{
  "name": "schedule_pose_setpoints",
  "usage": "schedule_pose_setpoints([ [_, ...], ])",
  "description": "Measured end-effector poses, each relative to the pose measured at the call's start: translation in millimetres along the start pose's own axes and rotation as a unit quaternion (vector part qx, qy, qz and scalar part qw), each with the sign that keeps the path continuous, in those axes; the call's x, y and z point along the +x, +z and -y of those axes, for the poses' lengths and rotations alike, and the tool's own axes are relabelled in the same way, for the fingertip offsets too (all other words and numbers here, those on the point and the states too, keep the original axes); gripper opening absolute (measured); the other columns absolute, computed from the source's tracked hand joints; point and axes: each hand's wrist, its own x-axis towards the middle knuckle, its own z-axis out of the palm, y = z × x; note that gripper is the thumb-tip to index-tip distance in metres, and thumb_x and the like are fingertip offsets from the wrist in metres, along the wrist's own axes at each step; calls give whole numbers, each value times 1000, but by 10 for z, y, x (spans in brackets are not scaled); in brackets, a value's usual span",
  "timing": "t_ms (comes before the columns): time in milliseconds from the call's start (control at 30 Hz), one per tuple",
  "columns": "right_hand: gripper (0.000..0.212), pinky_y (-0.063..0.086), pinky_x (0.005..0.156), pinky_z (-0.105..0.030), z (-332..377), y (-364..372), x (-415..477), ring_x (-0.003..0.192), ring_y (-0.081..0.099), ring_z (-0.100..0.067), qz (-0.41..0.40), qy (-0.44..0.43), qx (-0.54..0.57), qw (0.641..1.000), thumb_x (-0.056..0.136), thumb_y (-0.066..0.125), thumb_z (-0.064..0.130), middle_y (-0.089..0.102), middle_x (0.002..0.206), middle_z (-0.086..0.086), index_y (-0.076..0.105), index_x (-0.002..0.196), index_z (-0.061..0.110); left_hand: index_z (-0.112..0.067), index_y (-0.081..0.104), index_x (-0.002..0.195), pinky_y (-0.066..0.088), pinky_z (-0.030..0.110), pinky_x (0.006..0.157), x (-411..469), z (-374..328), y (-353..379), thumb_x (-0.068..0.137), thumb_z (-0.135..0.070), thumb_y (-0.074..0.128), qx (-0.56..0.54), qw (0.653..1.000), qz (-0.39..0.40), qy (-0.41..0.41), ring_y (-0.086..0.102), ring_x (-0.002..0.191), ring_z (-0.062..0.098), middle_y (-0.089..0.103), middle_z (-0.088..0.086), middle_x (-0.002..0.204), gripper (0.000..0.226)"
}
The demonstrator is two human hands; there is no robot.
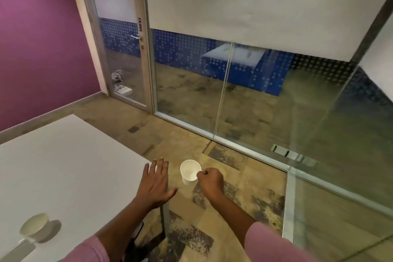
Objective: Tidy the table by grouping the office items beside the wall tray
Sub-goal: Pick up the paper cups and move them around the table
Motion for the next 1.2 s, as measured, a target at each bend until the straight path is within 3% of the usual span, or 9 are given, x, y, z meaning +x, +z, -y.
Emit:
schedule_pose_setpoints([
  [100, 29, 29, 52, -27, -24, -103, 331, 50, 40, -17, -2, 8, 8, 1000, 80, 64, 16, 43, 53, -2, 51, 54, 12, -9, 20, 150, 11, 52, 118, 375, -75, 85, 79, -78, 22, 5, 1000, -4, 8, 18, 145, 37, 18, 18, 159, 99],
  [267, 35, 24, 51, -27, 55, -135, 1069, 49, 34, -16, -4, 3, 12, 1000, 79, 64, 15, 38, 53, -1, 44, 51, 13, -8, 21, 150, 12, 55, 117, 1092, -6, 215, 77, -81, 3, 14, 1000, -17, 12, 19, 145, 38, 18, 20, 158, 105],
  [400, 39, 21, 50, -28, 258, 16, 1838, 50, 32, -14, 18, -14, 16, 1000, 78, 63, 14, 33, 51, 3, 37, 49, 18, -15, 14, 152, 12, 56, 115, 1912, 205, 291, 78, -79, 18, 3, 999, -34, -30, 15, 146, 36, 13, 16, 160, 98],
  [500, 39, 13, 48, -29, 456, 132, 2443, 48, 23, -13, 31, -32, -5, 999, 74, 61, 13, 25, 49, 4, 32, 48, 19, -16, 20, 152, 19, 57, 114, 2545, 378, 232, 78, -77, 27, -9, 997, -42, -69, 22, 144, 37, 21, 17, 158, 96],
  [667, 18, 24, 53, -29, 850, 263, 3393, 55, 39, -19, 49, -54, -3, 997, 77, 60, 17, 44, 58, -4, 57, 61, 9, -17, 13, 153, 14, 56, 115, 3506, 651, 165, 81, -73, 31, 14, 995, -39, -85, 17, 146, 36, 15, 17, 160, 93],
  [800, 23, 21, 51, -29, 1084, 407, 4042, 54, 35, -18, 53, -66, -2, 996, 79, 58, 17, 42, 57, -4, 51, 58, 11, -14, 20, 152, 17, 57, 114, 4046, 824, 106, 81, -70, 38, 4, 995, -37, -95, 22, 144, 38, 21, 18, 158, 92],
  [967, 21, 26, 54, -30, 1451, 833, 4770, 55, 36, -19, 85, -71, 8, 994, 77, 59, 17, 42, 58, -3, 51, 58, 11, -11, 11, 152, 11, 56, 116, 4647, 1154, 98, 82, -69, 37, 13, 991, -45, -126, 12, 146, 38, 12, 19, 160, 95],
  [1100, 26, 27, 55, -31, 1802, 1299, 5441, 57, 36, -20, 133, -99, 10, 986, 76, 59, 19, 41, 60, -4, 55, 64, -4, -10, 8, 152, 8, 56, 116, 5217, 1508, 119, 81, -71, 36, 19, 984, -55, -170, 8, 147, 38, 9, 18, 160, 97],
  [1200, 27, 24, 53, -31, 2139, 1654, 6003, 56, 30, -21, 160, -141, 0, 977, 76, 59, 19, 34, 58, -4, 46, 55, 8, -10, 12, 152, 10, 57, 116, 5682, 1818, 138, 80, -71, 33, 25, 975, -49, -213, 11, 146, 38, 12, 18, 160, 97],
])
